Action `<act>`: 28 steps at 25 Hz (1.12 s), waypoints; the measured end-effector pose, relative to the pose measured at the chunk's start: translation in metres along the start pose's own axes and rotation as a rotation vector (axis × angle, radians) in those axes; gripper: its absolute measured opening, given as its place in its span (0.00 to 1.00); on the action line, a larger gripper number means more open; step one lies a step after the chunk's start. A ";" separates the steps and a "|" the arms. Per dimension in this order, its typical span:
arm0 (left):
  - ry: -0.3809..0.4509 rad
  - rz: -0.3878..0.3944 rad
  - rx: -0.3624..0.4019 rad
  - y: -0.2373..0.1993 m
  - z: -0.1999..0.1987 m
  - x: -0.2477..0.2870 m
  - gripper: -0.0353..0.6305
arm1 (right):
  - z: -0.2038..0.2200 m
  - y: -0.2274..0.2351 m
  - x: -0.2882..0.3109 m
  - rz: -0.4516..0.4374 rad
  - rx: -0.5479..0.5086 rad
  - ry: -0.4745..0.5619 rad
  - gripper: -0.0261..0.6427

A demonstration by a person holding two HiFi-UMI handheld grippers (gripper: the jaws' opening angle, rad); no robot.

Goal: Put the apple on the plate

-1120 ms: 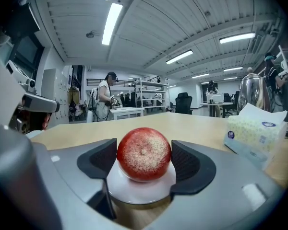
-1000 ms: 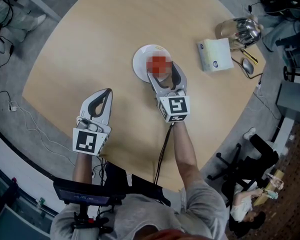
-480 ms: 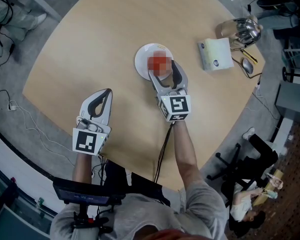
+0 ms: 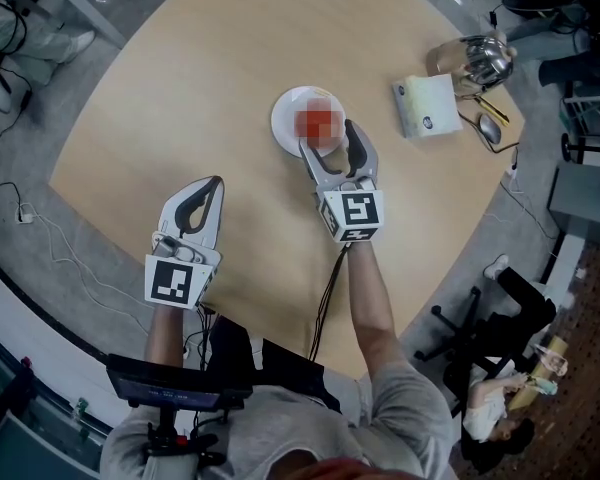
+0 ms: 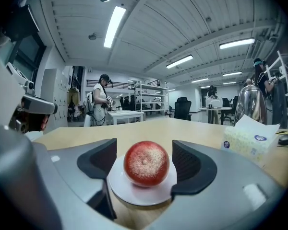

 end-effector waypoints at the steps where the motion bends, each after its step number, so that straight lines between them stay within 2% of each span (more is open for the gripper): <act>1: 0.007 -0.004 0.000 0.000 -0.002 -0.001 0.08 | -0.003 0.000 -0.001 0.000 -0.003 0.005 0.58; 8: 0.056 -0.011 0.002 0.004 -0.019 -0.011 0.08 | -0.017 -0.001 -0.014 0.014 -0.009 0.018 0.58; 28: 0.088 0.011 0.027 0.037 -0.051 -0.056 0.08 | -0.063 -0.004 -0.085 0.072 -0.017 0.064 0.49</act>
Point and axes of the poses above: the fingertips, and each gripper's own axes: x forward along the fingers, y to its right, z out of its underside, the point moved 3 cm from there along -x, backward along the fingers, and after that the axes turned 7 degrees about -x, right-handed, at the moved point
